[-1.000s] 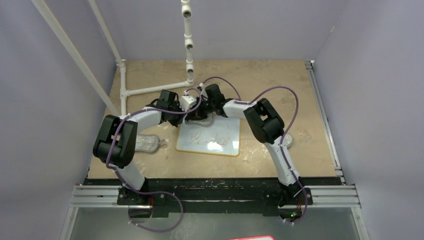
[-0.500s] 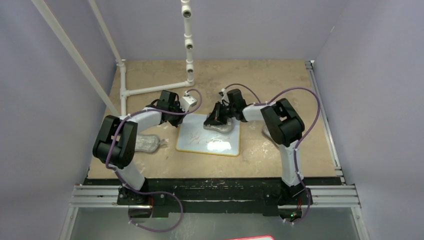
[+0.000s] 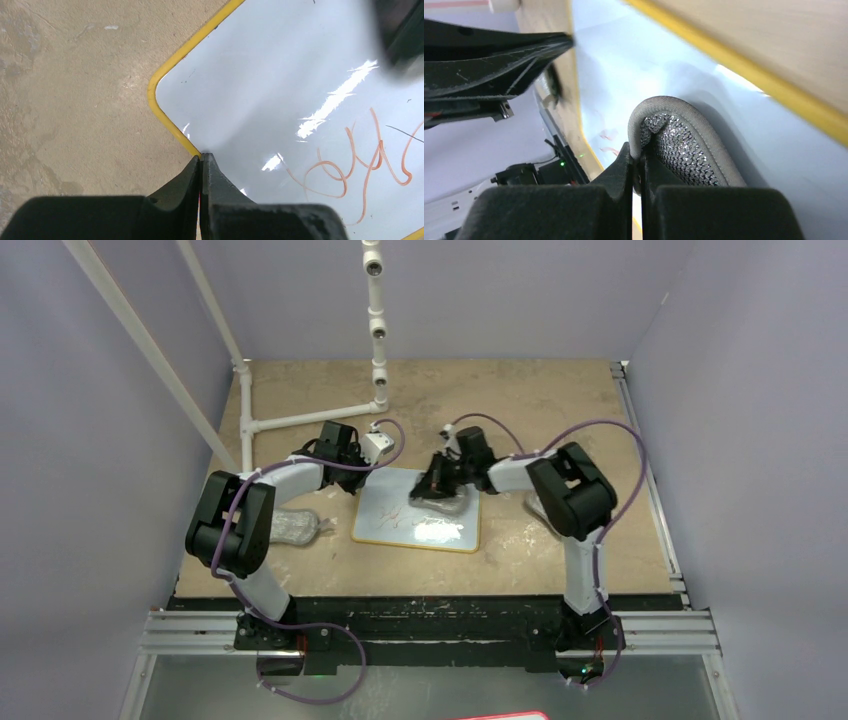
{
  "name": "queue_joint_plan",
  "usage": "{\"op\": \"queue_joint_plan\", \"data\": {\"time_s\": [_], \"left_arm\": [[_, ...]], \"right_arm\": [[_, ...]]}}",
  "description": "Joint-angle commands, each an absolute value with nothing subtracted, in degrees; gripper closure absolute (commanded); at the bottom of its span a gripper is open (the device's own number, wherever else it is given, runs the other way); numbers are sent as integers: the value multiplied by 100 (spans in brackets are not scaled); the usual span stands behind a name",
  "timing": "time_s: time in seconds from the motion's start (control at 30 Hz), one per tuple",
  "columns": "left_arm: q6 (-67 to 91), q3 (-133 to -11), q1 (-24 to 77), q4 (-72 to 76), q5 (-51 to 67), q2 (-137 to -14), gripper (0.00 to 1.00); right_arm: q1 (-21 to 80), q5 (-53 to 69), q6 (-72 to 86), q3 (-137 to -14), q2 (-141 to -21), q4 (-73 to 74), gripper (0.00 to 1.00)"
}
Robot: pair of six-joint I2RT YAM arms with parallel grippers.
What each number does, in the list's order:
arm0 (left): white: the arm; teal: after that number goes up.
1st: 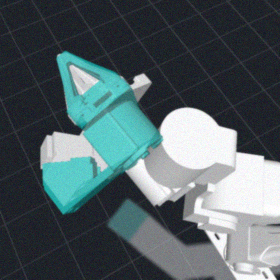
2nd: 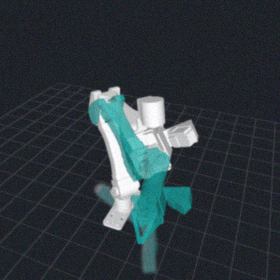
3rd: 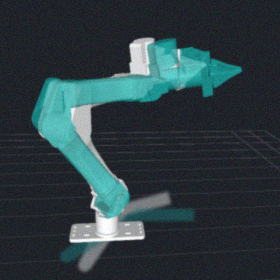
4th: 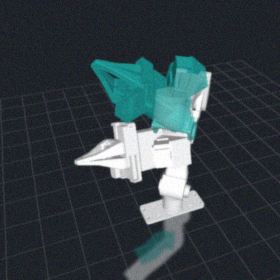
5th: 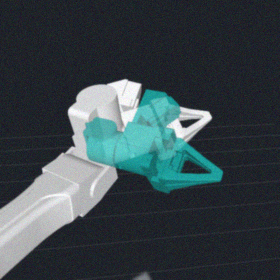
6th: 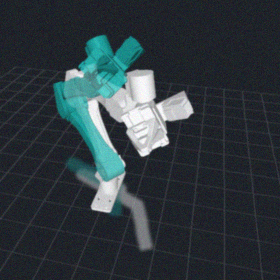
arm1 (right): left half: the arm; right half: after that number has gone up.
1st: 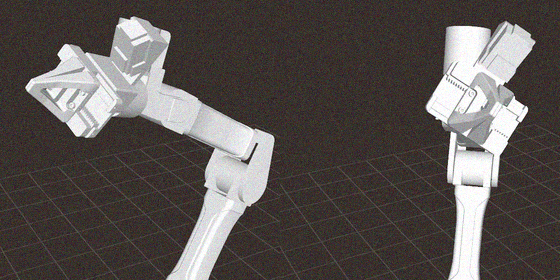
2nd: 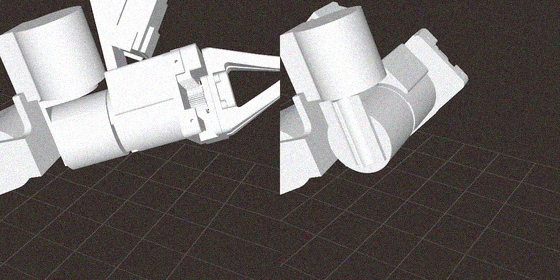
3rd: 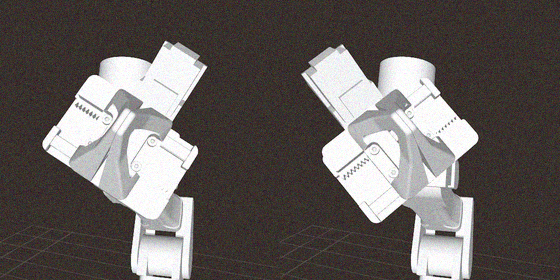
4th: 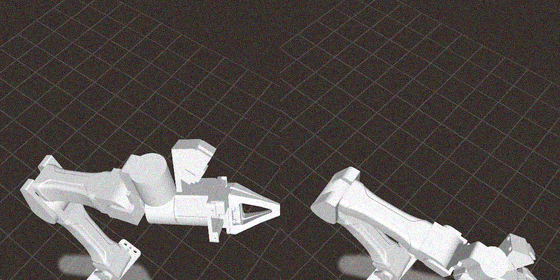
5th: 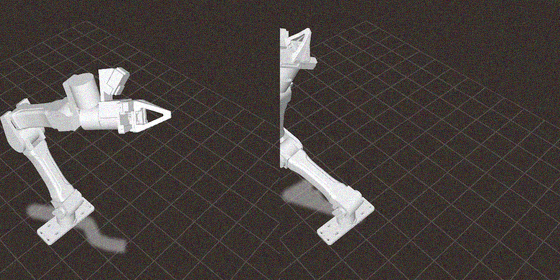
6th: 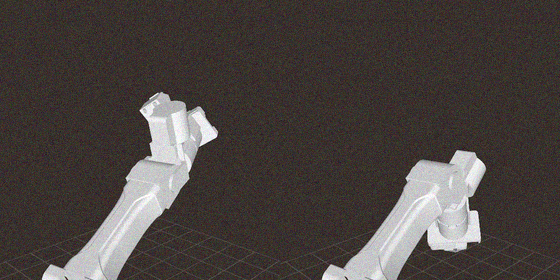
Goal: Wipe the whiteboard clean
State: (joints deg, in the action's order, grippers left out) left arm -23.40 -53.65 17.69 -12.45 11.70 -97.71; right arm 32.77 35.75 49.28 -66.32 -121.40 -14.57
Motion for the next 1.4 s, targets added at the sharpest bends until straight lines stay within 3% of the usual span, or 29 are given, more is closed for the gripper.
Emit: {"op": "queue_joint_plan", "data": {"time_s": [0.0, 0.2, 0.43, 0.53, 0.8, 0.93, 1.1, 1.37], "left_arm": [[-2517, -4978, 1740, -2075, 737, -10023, 100], [-2544, -4970, 1740, -2079, 721, -9976, 100], [-2489, -4996, 1740, -2095, 739, -10006, 100], [-2489, -5005, 1744, -2099, 730, -10019, 100], [-2478, -5023, 1749, -2109, 749, -9996, 100], [-2509, -5010, 1749, -2125, 733, -9951, 100], [-2501, -5004, 1756, -2135, 786, -9923, 100], [-2469, -5010, 1811, -2187, 806, -9929, 100]], "right_arm": [[2054, 2512, 3933, -5269, -11497, -425, 100], [1954, 2293, 3886, -4711, -11226, -714, 100], [3616, 3164, 4780, -5372, -11952, -1754, 100], [3832, 3522, 4921, -5442, -12009, -2119, 100], [2887, 3022, 4164, -3690, -10742, -1260, 100], [2531, 2220, 3681, -3331, -10376, -660, 100], [2933, 2479, 4210, -3838, -10913, -1177, 100], [4663, 3110, 5049, -6622, -12578, -1545, 100]]}}
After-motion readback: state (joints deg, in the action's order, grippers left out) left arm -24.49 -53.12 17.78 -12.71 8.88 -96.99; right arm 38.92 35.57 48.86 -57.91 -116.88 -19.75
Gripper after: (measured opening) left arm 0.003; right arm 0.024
